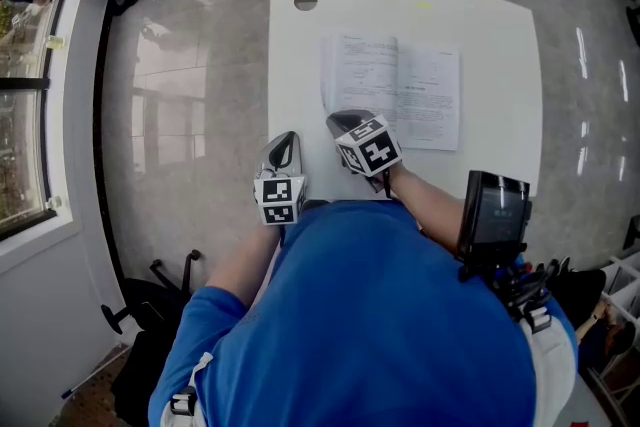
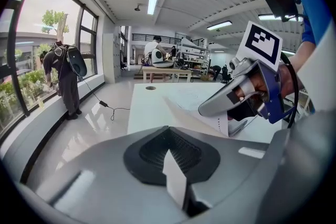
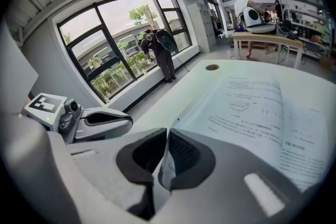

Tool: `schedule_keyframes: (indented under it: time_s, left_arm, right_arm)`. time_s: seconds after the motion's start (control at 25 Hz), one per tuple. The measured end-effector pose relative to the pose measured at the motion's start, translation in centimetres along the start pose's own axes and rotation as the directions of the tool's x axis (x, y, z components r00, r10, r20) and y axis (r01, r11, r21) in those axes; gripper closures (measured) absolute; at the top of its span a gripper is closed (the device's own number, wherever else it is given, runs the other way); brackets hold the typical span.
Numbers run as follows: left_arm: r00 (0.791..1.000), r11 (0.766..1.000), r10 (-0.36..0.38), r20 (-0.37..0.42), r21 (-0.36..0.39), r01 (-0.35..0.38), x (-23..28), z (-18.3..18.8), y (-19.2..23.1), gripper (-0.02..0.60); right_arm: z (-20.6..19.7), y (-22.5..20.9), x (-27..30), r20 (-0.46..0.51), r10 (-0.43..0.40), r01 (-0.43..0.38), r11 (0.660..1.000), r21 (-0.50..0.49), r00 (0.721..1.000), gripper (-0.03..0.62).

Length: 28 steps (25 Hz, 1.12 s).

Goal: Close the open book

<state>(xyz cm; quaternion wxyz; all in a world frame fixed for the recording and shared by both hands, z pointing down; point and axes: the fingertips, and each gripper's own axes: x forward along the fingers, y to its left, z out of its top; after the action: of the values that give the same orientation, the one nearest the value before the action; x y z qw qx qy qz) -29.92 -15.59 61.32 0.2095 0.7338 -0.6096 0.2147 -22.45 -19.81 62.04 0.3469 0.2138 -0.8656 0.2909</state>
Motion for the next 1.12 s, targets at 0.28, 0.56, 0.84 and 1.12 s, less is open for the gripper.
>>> schedule_keyframes:
  time_s: [0.28, 0.56, 0.84, 1.12]
  left_arm:
    - [1.000, 1.000, -0.008, -0.007, -0.005, 0.008, -0.4, 0.1, 0.6, 0.575]
    - [1.000, 1.000, -0.016, -0.016, -0.008, 0.016, -0.3, -0.6, 1.1, 0.575]
    - [1.000, 1.000, -0.015, -0.017, -0.004, 0.015, -0.5, -0.5, 1.5, 0.575]
    - [1.000, 1.000, -0.011, -0.019, -0.002, 0.011, -0.4, -0.6, 1.7, 0.575]
  right_arm:
    - [-1.4, 0.1, 1.5, -0.075, -0.033, 0.031, 0.999, -0.029, 0.997, 0.574]
    - [-2.0, 0.3, 2.6, -0.129, -0.058, 0.048, 0.996, -0.075, 0.990, 0.567]
    - [-2.3, 0.7, 3.1, -0.164, -0.068, 0.048, 0.991, -0.127, 0.984, 0.527]
    - [-2.2, 0.8, 3.5, -0.127, -0.053, 0.037, 0.992, -0.123, 0.990, 0.485]
